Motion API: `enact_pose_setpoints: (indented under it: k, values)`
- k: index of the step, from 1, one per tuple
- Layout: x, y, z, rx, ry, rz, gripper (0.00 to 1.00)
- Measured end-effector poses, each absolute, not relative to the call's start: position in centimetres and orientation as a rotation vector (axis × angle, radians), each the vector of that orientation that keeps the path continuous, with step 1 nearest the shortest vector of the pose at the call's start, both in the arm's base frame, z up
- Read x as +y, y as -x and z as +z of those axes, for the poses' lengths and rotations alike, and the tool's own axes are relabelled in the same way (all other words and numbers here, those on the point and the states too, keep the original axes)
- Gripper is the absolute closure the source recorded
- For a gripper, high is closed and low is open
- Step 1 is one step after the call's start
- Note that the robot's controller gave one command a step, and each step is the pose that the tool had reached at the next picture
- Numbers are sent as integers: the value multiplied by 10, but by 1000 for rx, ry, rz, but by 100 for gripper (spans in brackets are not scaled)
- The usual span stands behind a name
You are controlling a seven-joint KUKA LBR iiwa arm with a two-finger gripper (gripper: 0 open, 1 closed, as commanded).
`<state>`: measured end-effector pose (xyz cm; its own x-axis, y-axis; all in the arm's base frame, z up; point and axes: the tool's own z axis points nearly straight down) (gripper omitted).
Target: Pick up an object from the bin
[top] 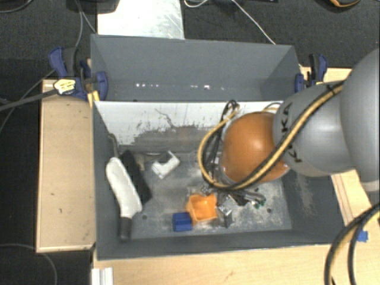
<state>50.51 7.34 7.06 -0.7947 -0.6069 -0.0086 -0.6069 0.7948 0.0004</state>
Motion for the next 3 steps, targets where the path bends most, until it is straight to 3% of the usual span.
enact_pose_setpoints:
  k: [2, 3]
  values:
    - [74, -505, 71, 2965, 1011, 5, 100]
    - [86, -505, 286, 2962, 989, 3, 100]
